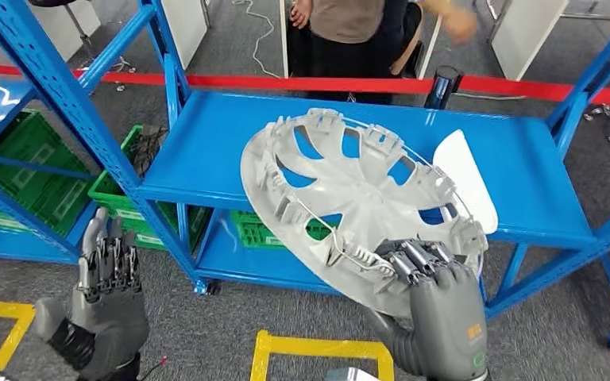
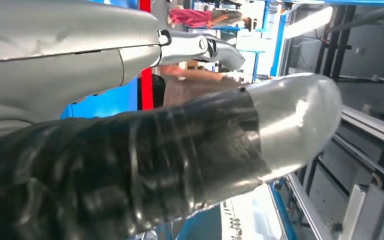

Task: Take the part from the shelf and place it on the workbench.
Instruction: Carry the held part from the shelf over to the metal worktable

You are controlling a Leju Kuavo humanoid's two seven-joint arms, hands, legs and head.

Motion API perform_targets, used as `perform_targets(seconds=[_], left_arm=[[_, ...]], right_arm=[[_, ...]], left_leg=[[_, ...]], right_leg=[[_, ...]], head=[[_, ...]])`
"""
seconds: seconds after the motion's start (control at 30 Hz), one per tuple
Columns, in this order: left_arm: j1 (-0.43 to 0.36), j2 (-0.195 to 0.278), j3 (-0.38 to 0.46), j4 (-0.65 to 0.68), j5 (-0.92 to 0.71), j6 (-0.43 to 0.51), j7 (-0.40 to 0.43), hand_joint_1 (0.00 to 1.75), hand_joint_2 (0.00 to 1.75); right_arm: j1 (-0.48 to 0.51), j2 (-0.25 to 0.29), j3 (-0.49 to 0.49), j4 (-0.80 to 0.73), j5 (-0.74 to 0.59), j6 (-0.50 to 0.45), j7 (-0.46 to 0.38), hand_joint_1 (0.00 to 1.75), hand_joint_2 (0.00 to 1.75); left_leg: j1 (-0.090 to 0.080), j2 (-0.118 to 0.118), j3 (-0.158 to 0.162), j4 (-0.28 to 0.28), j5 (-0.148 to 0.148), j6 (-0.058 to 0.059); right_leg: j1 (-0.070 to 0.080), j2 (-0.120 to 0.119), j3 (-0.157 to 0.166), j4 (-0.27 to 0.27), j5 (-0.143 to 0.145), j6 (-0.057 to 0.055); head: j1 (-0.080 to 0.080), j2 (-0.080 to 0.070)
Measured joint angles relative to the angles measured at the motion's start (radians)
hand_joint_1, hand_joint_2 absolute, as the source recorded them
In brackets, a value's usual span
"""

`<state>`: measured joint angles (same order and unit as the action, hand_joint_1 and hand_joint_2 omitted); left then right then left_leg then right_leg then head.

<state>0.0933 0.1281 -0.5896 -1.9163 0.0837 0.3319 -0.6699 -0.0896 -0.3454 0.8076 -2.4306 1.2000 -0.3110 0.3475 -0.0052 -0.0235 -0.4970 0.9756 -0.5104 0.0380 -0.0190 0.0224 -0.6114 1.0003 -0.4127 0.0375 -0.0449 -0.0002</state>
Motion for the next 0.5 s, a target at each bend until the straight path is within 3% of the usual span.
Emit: perform_targets(seconds=[0.07,0.1,0.17,0.2,0.23,0.27,0.3,0.37,0.43,0.5], left_arm=[[-0.001,-0.001,0.001,-0.001,-0.001,-0.002,0.000,0.00,0.00],[-0.001,-0.002,0.001,-0.001,-0.001,-0.004,0.000,0.00,0.00],[-0.001,-0.002,0.001,-0.001,-0.002,-0.005,0.002,0.00,0.00],[0.000,-0.002,0.001,-0.001,-0.002,-0.005,0.002,0.00,0.00],[0.000,-0.002,0.001,-0.001,-0.003,-0.005,0.004,0.00,0.00],[-0.001,-0.003,0.001,-0.001,-0.003,-0.005,0.005,0.00,0.00],[-0.001,-0.003,0.001,-0.001,-0.003,-0.006,0.007,0.00,0.00],[-0.001,-0.004,0.001,-0.001,-0.004,-0.006,0.011,0.00,0.00],[-0.002,-0.004,0.002,-0.003,-0.005,-0.006,0.012,0.00,0.00],[-0.002,-0.005,0.002,-0.004,-0.006,-0.007,0.014,0.00,0.00]], right_arm=[[-0.001,0.000,-0.002,0.000,-0.008,0.001,0.000,1.75,1.75],[-0.001,0.000,-0.003,0.000,-0.011,0.001,0.000,1.75,1.75],[-0.003,0.000,-0.004,0.000,-0.017,0.002,0.000,1.75,1.75],[-0.004,0.000,-0.004,0.001,-0.021,0.002,0.000,1.75,1.75],[-0.005,0.000,-0.005,0.001,-0.025,0.004,0.000,1.75,1.75],[-0.006,0.000,-0.005,0.001,-0.030,0.005,0.000,1.75,1.75],[-0.007,0.000,-0.006,0.001,-0.036,0.007,0.001,1.75,1.75],[-0.012,-0.001,-0.011,0.001,-0.048,0.011,0.002,1.75,1.75],[-0.017,-0.001,-0.017,0.001,-0.056,0.016,0.003,1.75,1.75],[-0.019,-0.001,-0.024,0.001,-0.060,0.019,0.004,1.75,1.75]], left_leg=[[0.005,0.013,-0.004,-0.018,0.021,0.010],[0.008,0.021,-0.009,-0.026,0.032,0.014],[0.009,0.033,-0.026,-0.025,0.045,0.019],[0.009,0.040,-0.038,-0.022,0.050,0.018],[0.010,0.047,-0.050,-0.016,0.054,0.017],[0.010,0.054,-0.062,-0.010,0.058,0.015],[0.011,0.061,-0.075,-0.001,0.061,0.013],[0.011,0.073,-0.097,0.019,0.063,0.005],[0.007,0.085,-0.113,0.035,0.068,-0.006],[0.006,0.097,-0.120,0.040,0.076,-0.019]], right_leg=[[0.001,0.000,-0.018,0.017,-0.018,0.011],[0.001,-0.003,-0.034,0.054,-0.050,0.016],[-0.001,-0.008,-0.075,0.176,-0.132,0.026],[-0.003,-0.010,-0.089,0.236,-0.157,0.031],[-0.005,-0.011,-0.090,0.269,-0.162,0.036],[-0.007,-0.014,-0.075,0.267,-0.148,0.039],[-0.009,-0.019,-0.043,0.230,-0.123,0.043],[-0.009,-0.046,0.044,0.099,-0.096,0.047],[-0.002,-0.067,0.091,0.019,-0.103,0.036],[0.002,-0.059,0.086,0.010,-0.102,0.014]], head=[[0.002,0.000],[0.007,0.000],[0.018,0.000],[0.021,0.000],[0.025,0.000],[0.029,0.000],[0.033,0.000],[0.042,0.000],[0.047,0.000],[0.046,0.000]])
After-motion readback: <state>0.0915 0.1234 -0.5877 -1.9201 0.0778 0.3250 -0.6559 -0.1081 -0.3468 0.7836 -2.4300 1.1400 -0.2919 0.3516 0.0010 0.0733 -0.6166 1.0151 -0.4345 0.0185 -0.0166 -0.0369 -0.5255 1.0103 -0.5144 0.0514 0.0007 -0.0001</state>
